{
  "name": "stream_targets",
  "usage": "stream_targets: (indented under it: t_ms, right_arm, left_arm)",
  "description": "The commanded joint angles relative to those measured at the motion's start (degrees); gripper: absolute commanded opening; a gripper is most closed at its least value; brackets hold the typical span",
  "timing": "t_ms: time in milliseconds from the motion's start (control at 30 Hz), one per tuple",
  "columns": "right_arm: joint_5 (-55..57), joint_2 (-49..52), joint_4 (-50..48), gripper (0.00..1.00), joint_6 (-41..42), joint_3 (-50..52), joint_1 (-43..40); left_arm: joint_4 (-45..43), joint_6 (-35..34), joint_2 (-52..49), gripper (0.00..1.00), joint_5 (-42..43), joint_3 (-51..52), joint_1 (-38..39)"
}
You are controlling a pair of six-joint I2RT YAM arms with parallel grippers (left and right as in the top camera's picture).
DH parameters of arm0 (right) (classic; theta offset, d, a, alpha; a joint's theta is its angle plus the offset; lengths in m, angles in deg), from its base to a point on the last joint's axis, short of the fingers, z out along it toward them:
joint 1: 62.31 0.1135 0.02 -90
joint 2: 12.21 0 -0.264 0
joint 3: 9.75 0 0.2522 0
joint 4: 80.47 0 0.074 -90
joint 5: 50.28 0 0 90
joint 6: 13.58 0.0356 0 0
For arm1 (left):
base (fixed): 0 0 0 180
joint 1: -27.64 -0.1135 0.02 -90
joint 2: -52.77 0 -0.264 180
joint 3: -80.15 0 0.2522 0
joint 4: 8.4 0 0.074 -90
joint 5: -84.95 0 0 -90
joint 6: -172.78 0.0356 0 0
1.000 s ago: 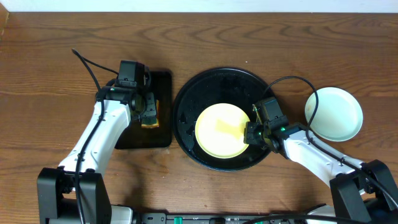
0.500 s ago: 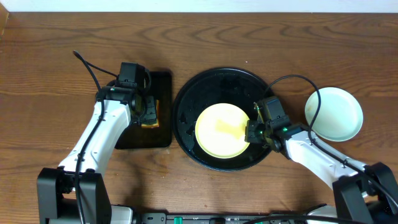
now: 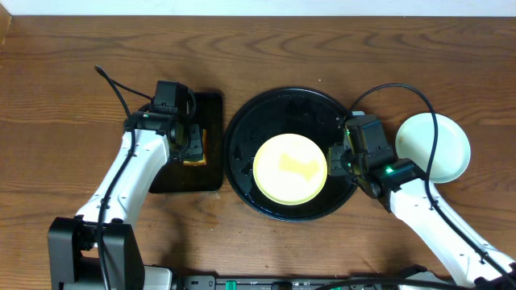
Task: Clean dirty plates on tray and stack at the side
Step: 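Grip the yellow plate rim with the right gripper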
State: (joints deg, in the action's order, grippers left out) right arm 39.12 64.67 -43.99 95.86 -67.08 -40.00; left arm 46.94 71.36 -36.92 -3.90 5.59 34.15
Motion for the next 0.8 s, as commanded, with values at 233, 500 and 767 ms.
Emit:
stream_targets:
  t_ms: [233, 500, 767]
  right_arm:
    - [-7.1, 3.7, -3.7, 0.99, 0.4, -0.5, -0.1]
    - [-5.7, 7.9, -4.5, 0.01, 2.4, -0.4, 0.3]
    - [-5.2, 11.7, -5.9, 0.01, 2.4, -0.4, 0.3]
  left_arm:
    - [0.2, -0.3, -0.1, 0.48, -0.1, -0.4, 0.1]
    - [0.2, -0.3, -0.1, 0.47, -0.1, -0.4, 0.1]
    - [0.2, -0.3, -0.1, 0.47, -0.1, -0.4, 0.1]
